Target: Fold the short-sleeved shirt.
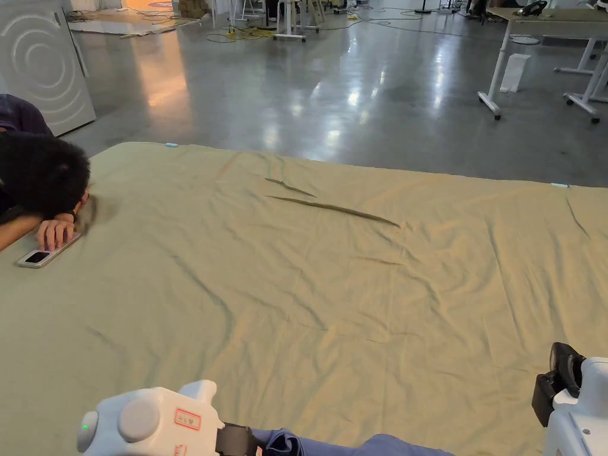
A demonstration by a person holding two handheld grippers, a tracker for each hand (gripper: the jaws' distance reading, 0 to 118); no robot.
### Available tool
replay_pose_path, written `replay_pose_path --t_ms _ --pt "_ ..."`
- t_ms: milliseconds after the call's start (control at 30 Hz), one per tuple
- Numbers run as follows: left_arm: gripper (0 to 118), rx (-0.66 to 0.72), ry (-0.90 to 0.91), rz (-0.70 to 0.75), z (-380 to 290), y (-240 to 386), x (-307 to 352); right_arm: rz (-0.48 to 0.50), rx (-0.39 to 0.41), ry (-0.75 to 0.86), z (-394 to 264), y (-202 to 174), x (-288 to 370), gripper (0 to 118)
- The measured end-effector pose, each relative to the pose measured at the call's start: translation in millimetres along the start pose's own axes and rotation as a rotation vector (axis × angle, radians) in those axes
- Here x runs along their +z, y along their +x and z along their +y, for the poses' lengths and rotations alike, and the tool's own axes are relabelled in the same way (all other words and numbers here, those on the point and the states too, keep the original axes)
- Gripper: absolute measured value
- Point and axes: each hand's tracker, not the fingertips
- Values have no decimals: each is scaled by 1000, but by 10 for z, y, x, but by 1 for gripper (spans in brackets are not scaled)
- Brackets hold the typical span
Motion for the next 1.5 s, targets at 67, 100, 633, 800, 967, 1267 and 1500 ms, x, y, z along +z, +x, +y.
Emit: replay_pose_path --t_ms 67,100,633,800,967,1267,1500 --pt "43 0 -25 19 -37 9 -157 2 0 -2 -3 -2 5 0" --pt "42 6 -27 18 -56 13 -209 2 0 -3 -5 -2 10 0" --pt "36 -133 -79 -109 -257 625 -510 11 4 -16 -46 -25 25 0" --pt "27 -152 -77 -71 -312 670 -693 13 0 -25 -80 -28 20 0" --pt "13 -150 -71 -59 -287 619 -627 14 -2 -34 -93 -33 10 0" --pt "10 -96 5 -172 -157 315 147 25 -2 -34 -72 -54 -13 0" --pt "27 -4 166 -95 -11 -451 903 41 -5 -42 -67 -126 -54 0"
